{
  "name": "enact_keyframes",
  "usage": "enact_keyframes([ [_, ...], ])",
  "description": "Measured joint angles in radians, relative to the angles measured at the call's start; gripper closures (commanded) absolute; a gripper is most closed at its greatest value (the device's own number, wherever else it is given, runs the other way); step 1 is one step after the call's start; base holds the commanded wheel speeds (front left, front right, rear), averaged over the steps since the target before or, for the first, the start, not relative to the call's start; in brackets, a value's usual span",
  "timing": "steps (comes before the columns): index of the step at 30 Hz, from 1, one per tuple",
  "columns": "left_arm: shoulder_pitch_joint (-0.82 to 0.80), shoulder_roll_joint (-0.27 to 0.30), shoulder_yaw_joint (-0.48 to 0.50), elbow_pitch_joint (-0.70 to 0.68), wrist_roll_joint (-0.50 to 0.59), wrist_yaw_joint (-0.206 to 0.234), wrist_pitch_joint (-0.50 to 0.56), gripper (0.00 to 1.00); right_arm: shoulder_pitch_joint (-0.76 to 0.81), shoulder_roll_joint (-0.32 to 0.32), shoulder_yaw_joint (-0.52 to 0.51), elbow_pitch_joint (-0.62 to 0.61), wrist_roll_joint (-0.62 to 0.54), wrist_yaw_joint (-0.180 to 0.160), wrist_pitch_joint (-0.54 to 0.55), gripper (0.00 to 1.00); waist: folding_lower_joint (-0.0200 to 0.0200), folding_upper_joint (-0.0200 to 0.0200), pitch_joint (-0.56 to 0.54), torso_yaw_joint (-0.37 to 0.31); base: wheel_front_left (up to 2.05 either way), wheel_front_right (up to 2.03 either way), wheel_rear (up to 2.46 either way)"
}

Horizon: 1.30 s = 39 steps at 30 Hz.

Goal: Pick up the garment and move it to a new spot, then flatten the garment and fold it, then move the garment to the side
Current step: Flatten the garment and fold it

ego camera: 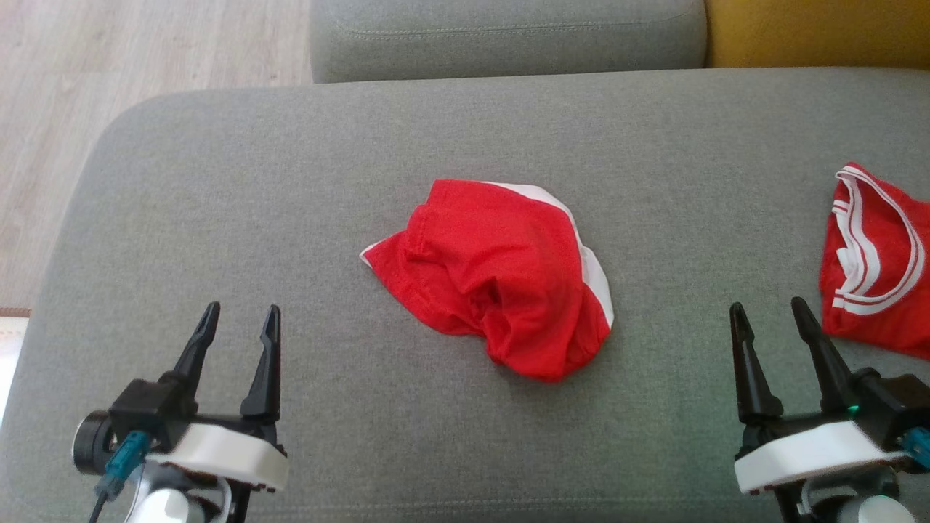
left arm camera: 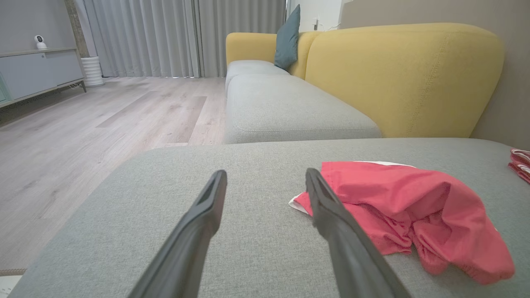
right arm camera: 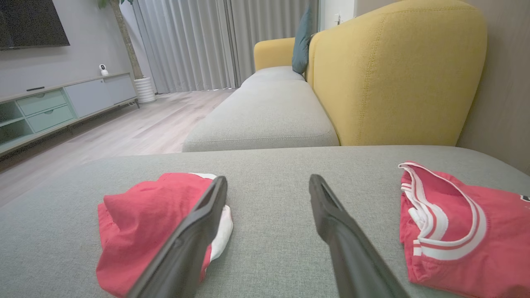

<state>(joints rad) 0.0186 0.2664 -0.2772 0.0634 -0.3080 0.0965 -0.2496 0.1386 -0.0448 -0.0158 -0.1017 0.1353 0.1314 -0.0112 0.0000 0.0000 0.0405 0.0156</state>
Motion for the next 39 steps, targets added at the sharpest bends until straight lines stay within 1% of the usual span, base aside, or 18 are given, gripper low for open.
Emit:
enact_keyframes([
  [4,-0.005,0.002,-0.003,0.002,0.0,-0.007,0.0,0.0,-0.002,0.0,0.0,0.0,0.004,0.0,0.0,0.0,0.0,0.0,0.009,0.0,0.0,0.0,0.0],
  [7,-0.037,0.001,-0.023,0.015,-0.001,-0.028,0.004,0.0,-0.005,0.0,0.0,-0.003,0.004,0.0,-0.001,0.0,0.0,0.0,0.027,0.001,0.0,0.0,0.0],
  [9,-0.088,-0.005,-0.045,0.025,-0.008,-0.053,0.022,0.0,-0.009,0.0,0.001,-0.007,0.004,0.0,-0.001,0.0,0.0,0.0,0.045,0.001,0.0,0.0,0.0],
  [15,-0.326,-0.053,-0.133,0.111,-0.023,-0.144,0.145,0.0,-0.068,0.0,0.015,-0.016,0.004,0.0,-0.001,0.0,0.0,0.0,0.117,-0.004,0.0,0.0,0.0],
  [17,-0.392,-0.071,-0.155,0.167,-0.031,-0.16,0.191,0.0,-0.086,0.0,0.021,-0.016,0.003,0.0,-0.001,0.0,0.0001,0.0,0.141,-0.01,0.0,0.0,0.0],
  [18,-0.392,-0.071,-0.155,0.167,-0.031,-0.16,0.191,0.0,-0.086,0.0,0.021,-0.016,0.003,0.0,-0.001,0.0,0.0001,0.0,0.141,-0.01,0.0,0.0,0.0],
  [21,-0.467,-0.092,-0.17,0.272,-0.062,-0.186,0.253,0.0,-0.103,0.0,0.039,-0.013,0.002,0.0,-0.003,0.0,0.0002,0.0,0.172,-0.028,0.0,0.0,0.0],
  [25,-0.542,-0.105,-0.171,0.417,-0.114,-0.203,0.321,0.0,-0.115,0.0,0.041,-0.008,0.003,0.0,-0.008,0.0,0.0002,0.0,0.203,-0.062,0.0,0.0,0.0],
  [29,-0.603,-0.111,-0.172,0.53,-0.156,-0.213,0.353,0.0,-0.115,0.0,0.039,0.005,0.006,0.0,-0.016,0.0,0.0002,0.0,0.223,-0.092,0.0,0.0,0.0],
  [36,-0.665,-0.117,-0.199,0.66,-0.209,-0.221,0.381,0.0,-0.131,0.0,0.039,0.014,0.007,0.0,-0.025,0.0,0.0001,0.0,0.236,-0.112,0.0,0.0,0.0],
  [37,-0.678,-0.117,-0.206,0.683,-0.218,-0.221,0.379,0.07,-0.135,0.0,0.039,0.014,0.009,0.0,-0.026,0.0,0.0001,0.0,0.237,-0.113,0.0,0.0,0.0],
  [38,-0.683,-0.117,-0.209,0.691,-0.226,-0.221,0.378,0.4,-0.135,0.0,0.039,0.014,0.011,0.0,-0.027,0.0,0.0001,0.0,0.238,-0.113,0.0,0.0,0.0],
  [39,-0.687,-0.117,-0.216,0.699,-0.233,-0.221,0.375,0.67,-0.135,0.0,0.039,0.015,0.012,0.0,-0.03,0.0,0.0001,0.0,0.238,-0.113,0.0,0.0,0.0],
])
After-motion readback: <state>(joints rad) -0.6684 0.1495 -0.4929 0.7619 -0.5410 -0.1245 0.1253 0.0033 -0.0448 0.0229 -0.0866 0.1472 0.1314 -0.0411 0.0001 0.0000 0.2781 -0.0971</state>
